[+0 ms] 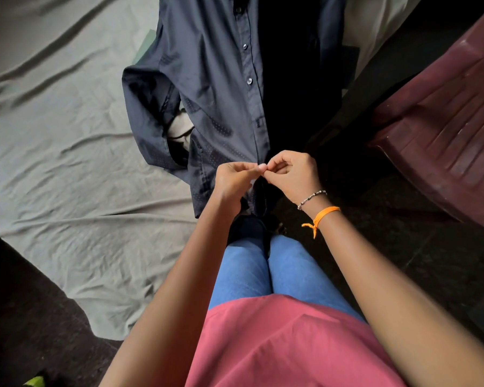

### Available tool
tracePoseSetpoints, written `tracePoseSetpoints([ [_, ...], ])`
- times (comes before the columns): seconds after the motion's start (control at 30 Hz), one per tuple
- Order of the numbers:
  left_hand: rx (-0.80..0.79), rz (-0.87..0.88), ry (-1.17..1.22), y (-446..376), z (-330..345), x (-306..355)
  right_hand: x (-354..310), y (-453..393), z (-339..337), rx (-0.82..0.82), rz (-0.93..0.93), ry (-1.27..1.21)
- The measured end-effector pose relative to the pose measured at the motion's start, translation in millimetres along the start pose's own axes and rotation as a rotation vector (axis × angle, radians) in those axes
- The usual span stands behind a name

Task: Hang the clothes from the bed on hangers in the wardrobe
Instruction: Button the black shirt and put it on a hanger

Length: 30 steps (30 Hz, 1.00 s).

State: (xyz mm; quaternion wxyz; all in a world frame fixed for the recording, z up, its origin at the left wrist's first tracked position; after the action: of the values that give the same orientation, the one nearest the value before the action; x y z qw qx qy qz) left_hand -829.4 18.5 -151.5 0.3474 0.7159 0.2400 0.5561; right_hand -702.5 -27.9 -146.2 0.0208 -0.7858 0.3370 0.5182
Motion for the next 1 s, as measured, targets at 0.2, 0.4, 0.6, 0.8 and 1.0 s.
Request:
tracePoseSetpoints([
  [0.2, -0.207, 0.054, -0.119, -10.8, 1.8, 7.3, 3.8, -9.9, -9.7, -0.267, 0.252, -0.273],
  [0.4, -0.255, -0.058, 0.003, -10.7, 8.0, 7.7, 18.4, 1.2, 0.4, -0.075, 0.132, -0.215],
  [0.6, -0.105, 0.028, 0.090, -11.6, 2.6, 8.8, 37.6, 27.0, 28.0, 0.028, 0.219, -0.134],
  [0.8, -0.111, 0.151, -0.196, -5.1, -1.1, -22.3, 32.7, 20.6, 13.6, -0.087, 0.173, -0.085],
  [1.0, -0.109, 0.022, 0.103, -12.7, -11.6, -26.9, 42.4, 15.9, -13.4, -0.033, 0.429, -0.425],
])
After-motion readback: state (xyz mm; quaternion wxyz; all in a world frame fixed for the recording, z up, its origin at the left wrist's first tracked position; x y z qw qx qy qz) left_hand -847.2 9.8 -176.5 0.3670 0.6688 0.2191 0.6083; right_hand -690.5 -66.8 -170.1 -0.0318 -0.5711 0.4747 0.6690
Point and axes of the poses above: each hand's wrist, its own y-axis away from the middle knuckle, its own z-axis out of the palm, x = y × z, the point moved 3 cm from there along -y, towards the middle knuckle, and after that the axes turned 11 degrees about x, right-handed, at the moved point
